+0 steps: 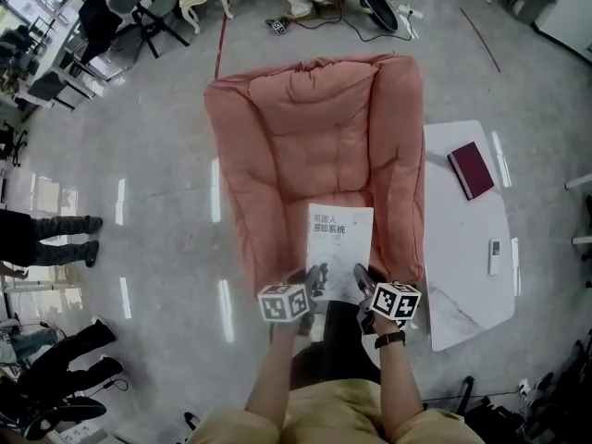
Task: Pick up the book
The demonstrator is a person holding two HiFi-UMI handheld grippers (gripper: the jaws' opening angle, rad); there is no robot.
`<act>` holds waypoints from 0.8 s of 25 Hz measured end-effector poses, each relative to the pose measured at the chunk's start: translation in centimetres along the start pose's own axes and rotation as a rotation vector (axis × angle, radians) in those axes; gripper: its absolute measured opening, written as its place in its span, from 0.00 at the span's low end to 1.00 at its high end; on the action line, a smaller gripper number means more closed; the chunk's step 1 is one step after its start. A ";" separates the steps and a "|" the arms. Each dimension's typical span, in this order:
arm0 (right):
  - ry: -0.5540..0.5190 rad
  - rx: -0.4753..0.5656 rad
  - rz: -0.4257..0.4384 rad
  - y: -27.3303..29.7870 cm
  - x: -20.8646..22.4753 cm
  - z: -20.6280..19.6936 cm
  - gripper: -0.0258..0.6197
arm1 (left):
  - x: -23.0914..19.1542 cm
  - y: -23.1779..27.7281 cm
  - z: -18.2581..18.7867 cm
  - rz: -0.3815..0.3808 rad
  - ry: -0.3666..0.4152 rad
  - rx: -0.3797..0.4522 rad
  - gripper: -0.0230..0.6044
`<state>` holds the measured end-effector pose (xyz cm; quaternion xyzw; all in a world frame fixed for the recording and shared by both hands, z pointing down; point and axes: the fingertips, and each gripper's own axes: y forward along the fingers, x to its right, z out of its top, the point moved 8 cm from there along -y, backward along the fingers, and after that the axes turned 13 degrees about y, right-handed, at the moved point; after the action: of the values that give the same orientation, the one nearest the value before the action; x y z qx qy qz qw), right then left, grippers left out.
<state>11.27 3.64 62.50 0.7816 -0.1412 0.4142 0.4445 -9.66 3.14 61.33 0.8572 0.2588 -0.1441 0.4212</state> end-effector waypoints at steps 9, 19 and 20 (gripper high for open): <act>-0.221 0.182 0.094 -9.0 -12.6 1.3 0.13 | 6.2 -11.3 6.4 -0.029 0.126 0.242 0.11; -0.431 0.332 0.196 -17.0 -22.2 0.7 0.13 | 11.3 -21.3 9.9 -0.037 0.278 0.483 0.11; -0.454 0.353 0.206 -17.5 -22.9 0.5 0.13 | 11.7 -22.1 10.1 -0.031 0.304 0.511 0.11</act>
<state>7.72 9.74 34.55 0.9010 -0.2412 0.2898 0.2147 -12.79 10.17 35.55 0.9431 0.2876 -0.0808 0.1461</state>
